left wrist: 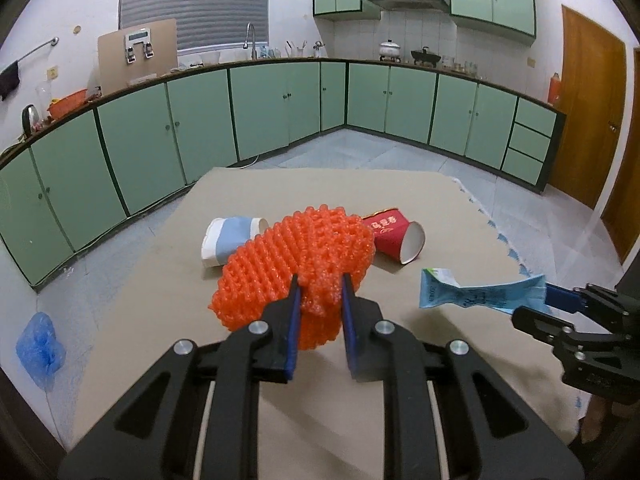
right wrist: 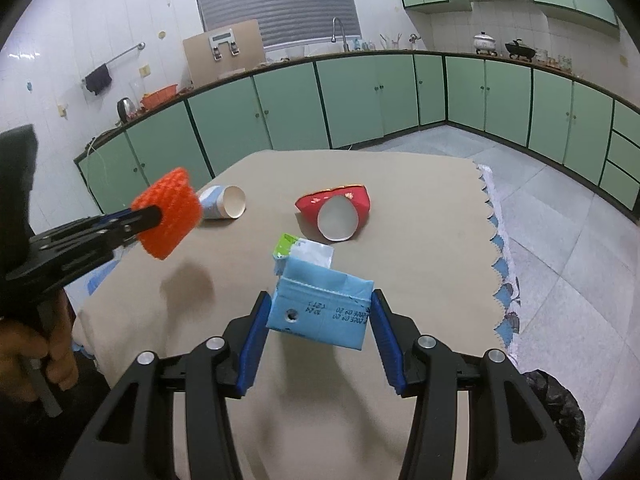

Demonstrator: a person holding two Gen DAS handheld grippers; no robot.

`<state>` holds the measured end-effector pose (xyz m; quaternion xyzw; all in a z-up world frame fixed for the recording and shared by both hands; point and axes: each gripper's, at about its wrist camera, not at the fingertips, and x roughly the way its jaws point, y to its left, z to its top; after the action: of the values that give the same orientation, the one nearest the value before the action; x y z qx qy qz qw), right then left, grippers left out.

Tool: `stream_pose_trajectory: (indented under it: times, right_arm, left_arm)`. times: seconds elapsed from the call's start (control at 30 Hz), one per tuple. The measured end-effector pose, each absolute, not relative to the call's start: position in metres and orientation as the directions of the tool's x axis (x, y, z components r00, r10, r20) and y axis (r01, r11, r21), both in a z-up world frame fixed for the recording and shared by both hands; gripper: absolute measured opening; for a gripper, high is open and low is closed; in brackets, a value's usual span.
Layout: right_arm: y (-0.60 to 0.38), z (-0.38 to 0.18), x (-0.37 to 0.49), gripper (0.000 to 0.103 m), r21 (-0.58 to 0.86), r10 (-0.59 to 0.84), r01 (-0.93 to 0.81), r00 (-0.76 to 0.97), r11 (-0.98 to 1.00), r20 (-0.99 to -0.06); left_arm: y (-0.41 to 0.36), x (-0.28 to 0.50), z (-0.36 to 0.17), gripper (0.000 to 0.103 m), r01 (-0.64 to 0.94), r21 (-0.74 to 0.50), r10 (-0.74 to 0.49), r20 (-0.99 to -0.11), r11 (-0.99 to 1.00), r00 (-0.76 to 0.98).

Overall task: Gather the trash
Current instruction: 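Carry the carton and mesh to the black bin and release both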

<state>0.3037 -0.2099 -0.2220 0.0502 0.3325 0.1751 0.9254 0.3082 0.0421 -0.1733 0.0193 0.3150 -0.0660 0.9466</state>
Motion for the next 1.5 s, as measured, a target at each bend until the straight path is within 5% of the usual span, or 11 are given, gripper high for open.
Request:
stream_pose_trajectory:
  times: [0.9, 1.5]
  right_arm:
    - [-0.235, -0.157, 0.240, 0.049, 0.180, 0.319, -0.263, 0.800, 0.948, -0.508]
    - [-0.333, -0.140, 0.168, 0.049, 0.189, 0.161, -0.077, 0.862, 0.979, -0.481]
  left_arm:
    - [0.036, 0.237, -0.123, 0.016, 0.189, 0.000, -0.160, -0.532, 0.982, 0.831]
    - [-0.039, 0.197, -0.132, 0.016, 0.399, -0.040, -0.353, -0.552, 0.916, 0.755]
